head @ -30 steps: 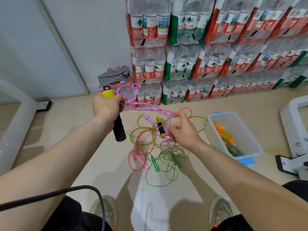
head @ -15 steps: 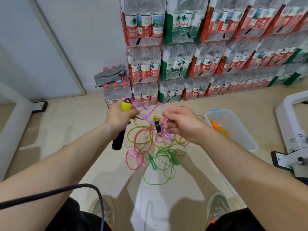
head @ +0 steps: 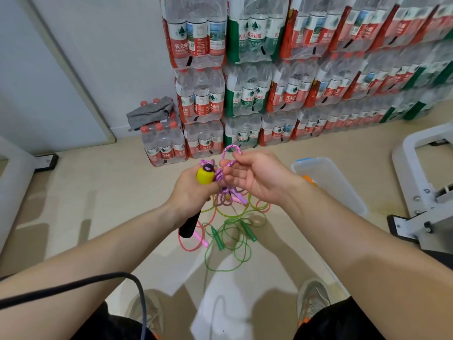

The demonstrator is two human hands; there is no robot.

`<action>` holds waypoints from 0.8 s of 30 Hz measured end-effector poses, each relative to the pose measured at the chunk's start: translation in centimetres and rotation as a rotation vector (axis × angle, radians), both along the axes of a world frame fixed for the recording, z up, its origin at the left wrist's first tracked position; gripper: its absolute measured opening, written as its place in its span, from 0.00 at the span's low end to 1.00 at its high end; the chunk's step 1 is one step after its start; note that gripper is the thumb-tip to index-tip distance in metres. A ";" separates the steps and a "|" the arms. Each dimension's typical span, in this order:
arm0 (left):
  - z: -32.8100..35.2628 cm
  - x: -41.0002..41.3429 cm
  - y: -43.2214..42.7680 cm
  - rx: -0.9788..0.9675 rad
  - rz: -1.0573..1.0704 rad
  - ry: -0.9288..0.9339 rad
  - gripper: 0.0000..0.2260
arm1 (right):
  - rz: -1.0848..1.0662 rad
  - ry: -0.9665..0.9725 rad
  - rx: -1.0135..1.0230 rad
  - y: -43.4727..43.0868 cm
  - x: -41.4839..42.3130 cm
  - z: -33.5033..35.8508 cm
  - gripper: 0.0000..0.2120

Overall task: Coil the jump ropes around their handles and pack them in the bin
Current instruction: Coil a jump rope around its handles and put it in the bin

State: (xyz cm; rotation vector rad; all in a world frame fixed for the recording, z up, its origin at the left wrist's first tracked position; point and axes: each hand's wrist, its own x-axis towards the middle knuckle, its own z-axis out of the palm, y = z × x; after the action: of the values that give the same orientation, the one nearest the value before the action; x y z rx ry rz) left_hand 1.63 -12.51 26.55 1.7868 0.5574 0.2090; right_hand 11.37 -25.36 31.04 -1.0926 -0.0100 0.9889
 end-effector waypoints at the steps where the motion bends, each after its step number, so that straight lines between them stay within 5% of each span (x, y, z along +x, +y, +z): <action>1: 0.2 0.0 0.1 -0.009 0.009 -0.017 0.06 | 0.008 0.006 -0.005 0.1 -0.2 -0.1 0.06; 5: 0.9 0.0 0.0 -0.045 -0.075 -0.016 0.14 | -0.021 0.046 0.027 0.7 -0.5 -0.4 0.08; 13: 1.3 -0.4 -0.2 -0.092 -0.167 0.060 0.06 | -0.137 -0.001 0.038 0.7 0.3 -0.5 0.09; 18: 3.1 0.0 1.1 -0.242 -0.005 -0.023 0.06 | -0.245 -0.486 -0.416 -0.4 2.4 -1.5 0.13; 21: 4.6 0.1 1.6 -0.432 0.044 -0.081 0.06 | -0.229 -0.483 -0.609 -1.1 3.4 -3.8 0.09; 24: 5.6 0.0 1.9 -0.573 0.067 -0.089 0.04 | 0.032 -0.492 -0.729 -1.2 2.2 -6.2 0.13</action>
State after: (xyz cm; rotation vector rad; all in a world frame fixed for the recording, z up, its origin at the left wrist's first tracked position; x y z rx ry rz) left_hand 1.66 -10.66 32.18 1.1989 0.5473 0.1541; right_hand 13.58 -26.59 24.82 -1.9935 -0.0716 0.7359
